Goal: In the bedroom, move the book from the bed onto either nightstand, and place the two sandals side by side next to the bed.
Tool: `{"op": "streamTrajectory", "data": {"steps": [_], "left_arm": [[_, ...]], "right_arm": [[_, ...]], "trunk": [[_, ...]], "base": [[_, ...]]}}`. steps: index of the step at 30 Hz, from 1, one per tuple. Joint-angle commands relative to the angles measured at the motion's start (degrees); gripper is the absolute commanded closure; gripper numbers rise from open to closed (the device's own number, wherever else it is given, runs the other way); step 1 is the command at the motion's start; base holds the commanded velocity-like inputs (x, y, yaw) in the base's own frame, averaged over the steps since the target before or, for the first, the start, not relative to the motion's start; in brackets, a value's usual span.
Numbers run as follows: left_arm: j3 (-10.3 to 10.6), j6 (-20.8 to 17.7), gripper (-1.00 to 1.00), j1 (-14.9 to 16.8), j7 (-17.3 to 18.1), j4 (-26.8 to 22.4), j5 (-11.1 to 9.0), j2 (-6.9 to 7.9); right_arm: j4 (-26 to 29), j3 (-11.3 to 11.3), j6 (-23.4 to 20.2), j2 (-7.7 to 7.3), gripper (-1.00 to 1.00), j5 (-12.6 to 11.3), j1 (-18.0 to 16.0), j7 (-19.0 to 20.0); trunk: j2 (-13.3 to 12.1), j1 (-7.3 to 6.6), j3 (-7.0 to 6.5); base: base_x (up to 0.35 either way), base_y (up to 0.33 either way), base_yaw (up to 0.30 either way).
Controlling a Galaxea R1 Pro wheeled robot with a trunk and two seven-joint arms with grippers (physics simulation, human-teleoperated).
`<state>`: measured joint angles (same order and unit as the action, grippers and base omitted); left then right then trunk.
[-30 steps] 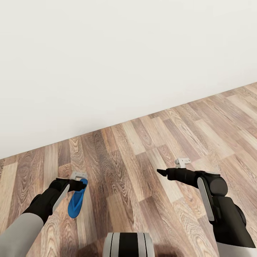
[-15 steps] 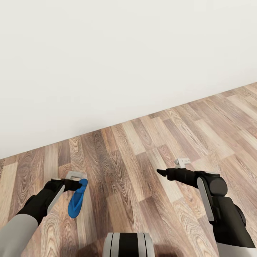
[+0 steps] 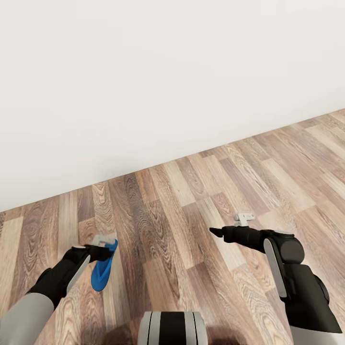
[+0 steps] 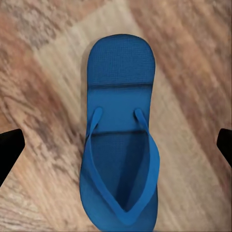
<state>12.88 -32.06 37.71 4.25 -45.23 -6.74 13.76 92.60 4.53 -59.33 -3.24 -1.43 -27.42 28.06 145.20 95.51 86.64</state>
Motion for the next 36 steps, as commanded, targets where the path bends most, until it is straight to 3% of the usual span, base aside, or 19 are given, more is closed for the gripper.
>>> {"op": "streamTrajectory", "data": {"steps": [1,16,25,36], "left_arm": [[0.2,-0.3,-1.00,0.0,-0.3,0.0,-0.6,-0.02],[0.0,-0.1,-1.00,0.1,-0.8,0.9,-0.6,0.22],[-2.0,0.1,-1.00,0.1,-0.9,1.2,-0.3,0.29],[-2.8,0.7,-1.00,0.0,-0.9,1.3,-0.1,0.30]], "right_arm": [[0.0,0.0,-0.3,0.01,-1.00,-0.2,0.0,0.1],[0.0,-0.2,-0.2,0.23,-1.00,-0.2,0.0,0.1],[0.0,-0.1,-0.2,0.14,-1.00,-0.2,0.0,0.1],[0.0,-0.1,-0.2,0.08,-1.00,-0.2,0.0,0.1]], "trunk": [[0.0,0.01,0.27],[0.2,0.40,3.59],[0.4,0.63,5.58],[0.4,0.63,5.58]], "base": [[0.000,0.000,0.000],[0.000,0.000,0.000],[0.000,0.000,0.000],[0.000,0.000,0.000]]}}
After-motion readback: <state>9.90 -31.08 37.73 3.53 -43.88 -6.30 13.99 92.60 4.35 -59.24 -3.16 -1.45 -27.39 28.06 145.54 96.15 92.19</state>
